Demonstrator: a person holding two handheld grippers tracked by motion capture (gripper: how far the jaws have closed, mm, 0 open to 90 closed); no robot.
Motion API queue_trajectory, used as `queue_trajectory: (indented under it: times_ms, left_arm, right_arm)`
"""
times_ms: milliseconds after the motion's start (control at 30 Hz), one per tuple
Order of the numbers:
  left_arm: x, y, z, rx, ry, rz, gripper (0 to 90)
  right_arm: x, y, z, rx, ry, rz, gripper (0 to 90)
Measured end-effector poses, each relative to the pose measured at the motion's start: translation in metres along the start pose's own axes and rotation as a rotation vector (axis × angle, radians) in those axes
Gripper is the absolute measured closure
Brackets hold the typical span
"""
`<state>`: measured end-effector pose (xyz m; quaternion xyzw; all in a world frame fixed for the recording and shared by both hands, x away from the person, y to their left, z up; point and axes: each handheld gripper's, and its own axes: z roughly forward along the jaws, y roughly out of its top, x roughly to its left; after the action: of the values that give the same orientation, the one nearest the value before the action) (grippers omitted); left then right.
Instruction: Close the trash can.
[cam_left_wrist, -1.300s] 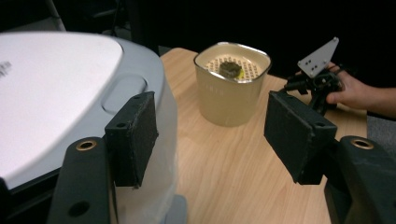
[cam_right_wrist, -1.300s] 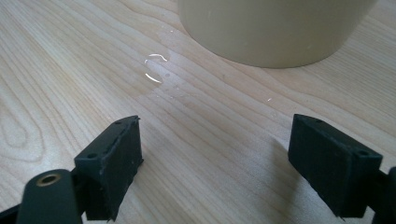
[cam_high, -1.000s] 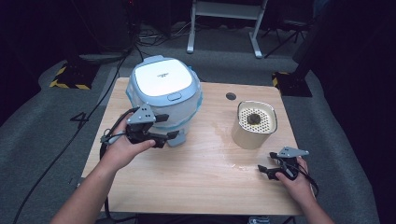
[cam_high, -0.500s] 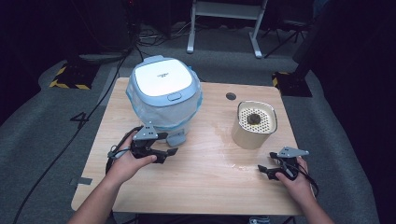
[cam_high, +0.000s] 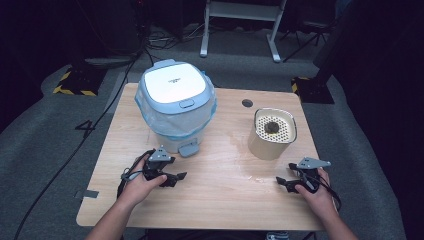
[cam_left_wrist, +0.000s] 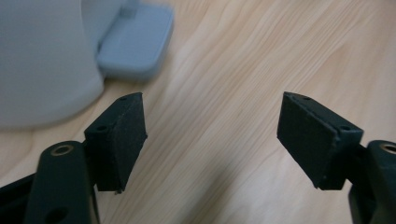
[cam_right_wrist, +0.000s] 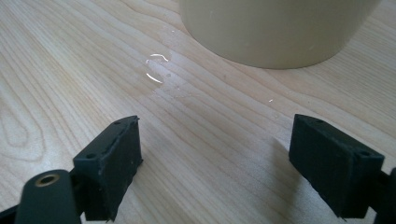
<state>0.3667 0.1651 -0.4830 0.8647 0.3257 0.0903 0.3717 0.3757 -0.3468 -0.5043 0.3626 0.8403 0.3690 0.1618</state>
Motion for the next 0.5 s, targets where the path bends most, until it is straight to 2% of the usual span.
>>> queue_trajectory:
  times_ms: [33,100,200,300,367,500]
  left_arm:
    - [-0.001,-0.002,0.006,0.047,0.039,0.009,22.8]
    - [-0.001,-0.003,0.008,0.058,0.044,0.010,22.2]
    - [-0.002,-0.008,0.013,0.054,0.047,-0.013,20.1]
    - [-0.001,-0.013,0.015,0.018,0.052,0.013,17.4]
    - [-0.001,-0.015,0.015,0.018,0.063,0.039,16.9]
    - [-0.002,-0.016,0.013,0.018,0.074,0.020,15.9]
  right_arm:
    - [0.000,0.000,0.000,0.000,0.000,0.000,16.9]
    - [0.000,0.000,0.000,0.000,0.000,0.000,16.9]
    - [0.000,0.000,0.000,0.000,0.000,0.000,16.9]
    - [0.000,0.000,0.000,0.001,0.000,0.000,16.9]
    - [0.000,0.000,0.000,0.000,0.000,0.000,16.9]
    - [0.000,0.000,0.000,0.000,0.000,0.000,16.9]
